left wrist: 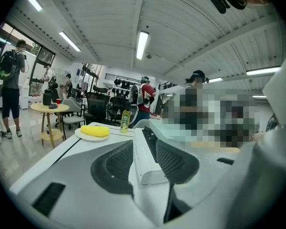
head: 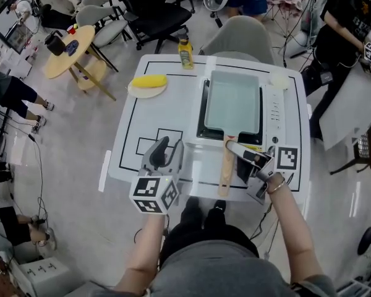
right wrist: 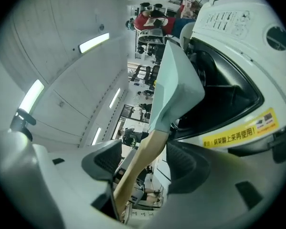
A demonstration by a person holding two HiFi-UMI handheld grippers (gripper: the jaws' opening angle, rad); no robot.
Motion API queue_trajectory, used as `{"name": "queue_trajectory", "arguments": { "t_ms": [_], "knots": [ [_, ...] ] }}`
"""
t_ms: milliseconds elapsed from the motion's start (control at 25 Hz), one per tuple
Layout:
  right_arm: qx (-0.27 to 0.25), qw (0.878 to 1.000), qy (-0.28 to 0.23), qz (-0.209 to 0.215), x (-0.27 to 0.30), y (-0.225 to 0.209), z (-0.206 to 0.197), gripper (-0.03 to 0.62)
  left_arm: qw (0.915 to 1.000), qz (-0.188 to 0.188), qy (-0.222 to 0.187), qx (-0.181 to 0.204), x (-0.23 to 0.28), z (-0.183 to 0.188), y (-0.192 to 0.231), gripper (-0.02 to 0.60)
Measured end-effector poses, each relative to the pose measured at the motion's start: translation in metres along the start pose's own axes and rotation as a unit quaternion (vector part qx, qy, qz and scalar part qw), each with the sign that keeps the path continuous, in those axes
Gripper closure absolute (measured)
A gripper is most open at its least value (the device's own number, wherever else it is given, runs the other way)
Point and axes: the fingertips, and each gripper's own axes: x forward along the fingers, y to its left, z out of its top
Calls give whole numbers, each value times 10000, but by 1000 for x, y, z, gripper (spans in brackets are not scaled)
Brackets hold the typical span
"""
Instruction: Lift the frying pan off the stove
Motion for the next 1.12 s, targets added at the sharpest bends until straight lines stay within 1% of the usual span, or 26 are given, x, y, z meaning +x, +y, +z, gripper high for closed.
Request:
{"name": "queue_trajectory", "arguments": {
  "t_ms": [160, 320, 560, 680, 840, 1000, 1120],
  "knots": [
    [63, 9998, 166, 56, 8, 0, -5, 306, 10000, 43, -3, -10, -6, 1, 4, 440],
    [275, 9989, 363, 122, 15, 2, -14, 306, 10000, 71, 9, -43, -15, 0, 4, 440],
    [360, 9965, 705, 259, 35, -13, 1, 319, 9999, 133, 47, -68, 2, -5, 14, 440],
    [345, 9946, 916, 351, 38, -9, -5, 329, 9998, 148, 68, -106, -4, -5, 17, 441],
    [414, 9925, 1046, 488, 40, -4, -12, 338, 9997, 79, 106, -205, -10, -7, 16, 441],
    [351, 9918, 1136, 477, 40, -6, -11, 381, 9992, -48, 204, -331, -7, -7, 12, 442],
    [415, 9910, 1179, 480, 39, -8, -11, 390, 9989, -219, 319, -264, -3, -6, 3, 441]
  ]
}}
